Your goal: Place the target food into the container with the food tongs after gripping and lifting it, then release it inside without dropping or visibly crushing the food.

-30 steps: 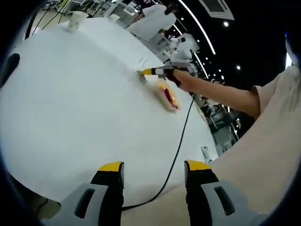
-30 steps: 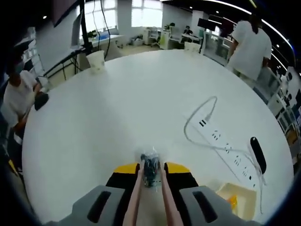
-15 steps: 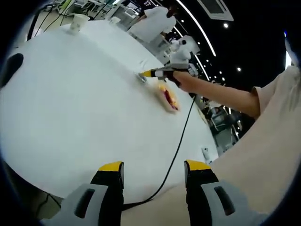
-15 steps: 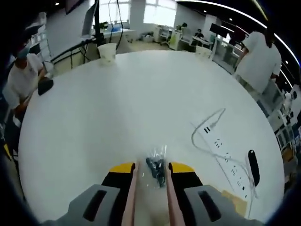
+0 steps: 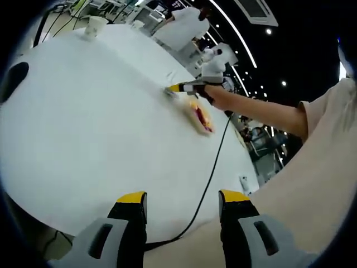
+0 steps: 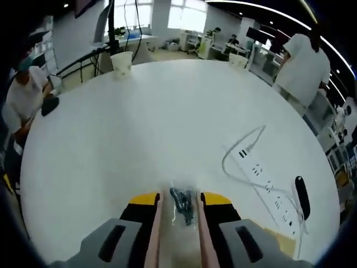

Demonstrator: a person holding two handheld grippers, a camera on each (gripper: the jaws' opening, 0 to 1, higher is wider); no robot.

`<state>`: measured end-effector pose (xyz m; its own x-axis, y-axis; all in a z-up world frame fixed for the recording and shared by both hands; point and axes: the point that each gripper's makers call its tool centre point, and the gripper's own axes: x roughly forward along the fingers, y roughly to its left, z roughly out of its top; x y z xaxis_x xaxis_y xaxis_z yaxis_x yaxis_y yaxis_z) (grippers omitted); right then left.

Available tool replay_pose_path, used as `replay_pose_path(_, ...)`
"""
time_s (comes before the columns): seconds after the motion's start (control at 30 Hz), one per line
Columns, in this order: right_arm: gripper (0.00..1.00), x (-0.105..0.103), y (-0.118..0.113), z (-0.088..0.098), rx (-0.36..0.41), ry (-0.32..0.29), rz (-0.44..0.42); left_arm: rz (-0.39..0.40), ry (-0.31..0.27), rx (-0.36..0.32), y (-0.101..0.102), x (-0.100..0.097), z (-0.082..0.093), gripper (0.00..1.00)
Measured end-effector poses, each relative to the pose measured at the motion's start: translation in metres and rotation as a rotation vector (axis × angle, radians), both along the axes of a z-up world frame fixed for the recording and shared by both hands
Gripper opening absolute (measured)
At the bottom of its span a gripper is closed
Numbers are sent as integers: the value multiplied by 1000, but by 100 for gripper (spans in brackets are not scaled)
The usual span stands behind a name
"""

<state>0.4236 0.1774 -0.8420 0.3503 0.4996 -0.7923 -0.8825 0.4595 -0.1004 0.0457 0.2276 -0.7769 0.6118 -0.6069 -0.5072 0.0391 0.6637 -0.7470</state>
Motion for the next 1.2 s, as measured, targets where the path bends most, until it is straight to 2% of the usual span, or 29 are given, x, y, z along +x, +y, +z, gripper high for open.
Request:
replay_pose_path(0.5, 28, 8, 0, -6, 15, 22, -23, 2, 10, -3, 1, -2, -3, 51)
replay_pose_path(1.2, 23, 8, -2, -7, 29, 42, -51, 7, 15, -10, -2, -2, -5, 51)
